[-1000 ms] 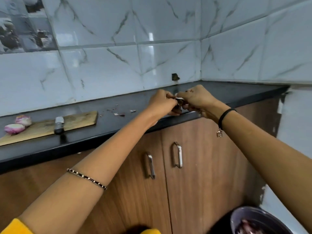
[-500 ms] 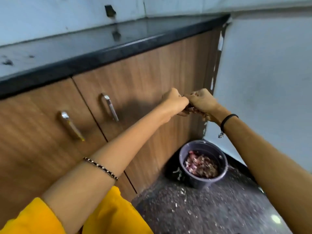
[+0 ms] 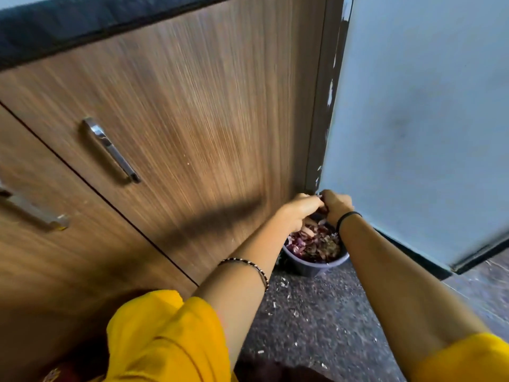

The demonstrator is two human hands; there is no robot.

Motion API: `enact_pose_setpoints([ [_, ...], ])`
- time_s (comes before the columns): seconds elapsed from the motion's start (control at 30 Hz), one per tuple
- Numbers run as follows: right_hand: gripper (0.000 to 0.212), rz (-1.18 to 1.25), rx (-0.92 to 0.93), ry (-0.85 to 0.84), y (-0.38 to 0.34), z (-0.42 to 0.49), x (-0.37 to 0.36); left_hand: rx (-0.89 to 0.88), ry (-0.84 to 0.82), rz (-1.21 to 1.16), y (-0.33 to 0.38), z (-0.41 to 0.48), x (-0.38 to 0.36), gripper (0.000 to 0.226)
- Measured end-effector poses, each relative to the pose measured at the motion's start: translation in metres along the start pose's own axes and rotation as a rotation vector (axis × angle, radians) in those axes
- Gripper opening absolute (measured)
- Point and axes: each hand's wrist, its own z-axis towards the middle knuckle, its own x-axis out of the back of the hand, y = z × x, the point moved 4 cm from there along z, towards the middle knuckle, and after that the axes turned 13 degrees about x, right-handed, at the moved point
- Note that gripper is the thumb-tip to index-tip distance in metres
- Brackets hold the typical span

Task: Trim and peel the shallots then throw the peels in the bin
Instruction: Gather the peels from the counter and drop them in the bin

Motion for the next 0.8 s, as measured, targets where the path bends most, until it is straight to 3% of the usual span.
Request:
enact_pose_setpoints([
  [0.07, 0.021, 0.105, -0.067, -0.035, 0.021, 0.025, -0.002, 0.027, -0.054, -0.017, -0.002, 0.006, -0.003, 0.022],
  [0.17, 0.058, 0.163, -0.21, -0.043, 0.049, 0.058, 0.0, 0.047, -0.114, -0.081, -0.005, 0.014, -0.003, 0.025],
  [0.37, 0.024, 0.215, -0.221, 0.003, 0.018, 0.008, -0.003, 0.055, -0.029, -0.052, -0.017, 0.024, 0.009, 0.017],
  [0.57, 0.036, 0.041, -0.106, -0.031, 0.019, 0.01, -0.004, 0.019, 0.054, -0.085, -0.028, 0.032, 0.024, 0.019],
  [0.7, 0.019, -0.041, 0.0, -0.123, -0.003, -0.008, -0.017, -0.028, 0.105, -0.041, -0.026, 0.021, 0.036, 0.032],
  [0.8, 0.023, -0.087, 0.095, -0.213, -0.028, -0.025, -0.03, -0.067, 0.167, -0.022, -0.02, 0.004, 0.053, 0.041],
])
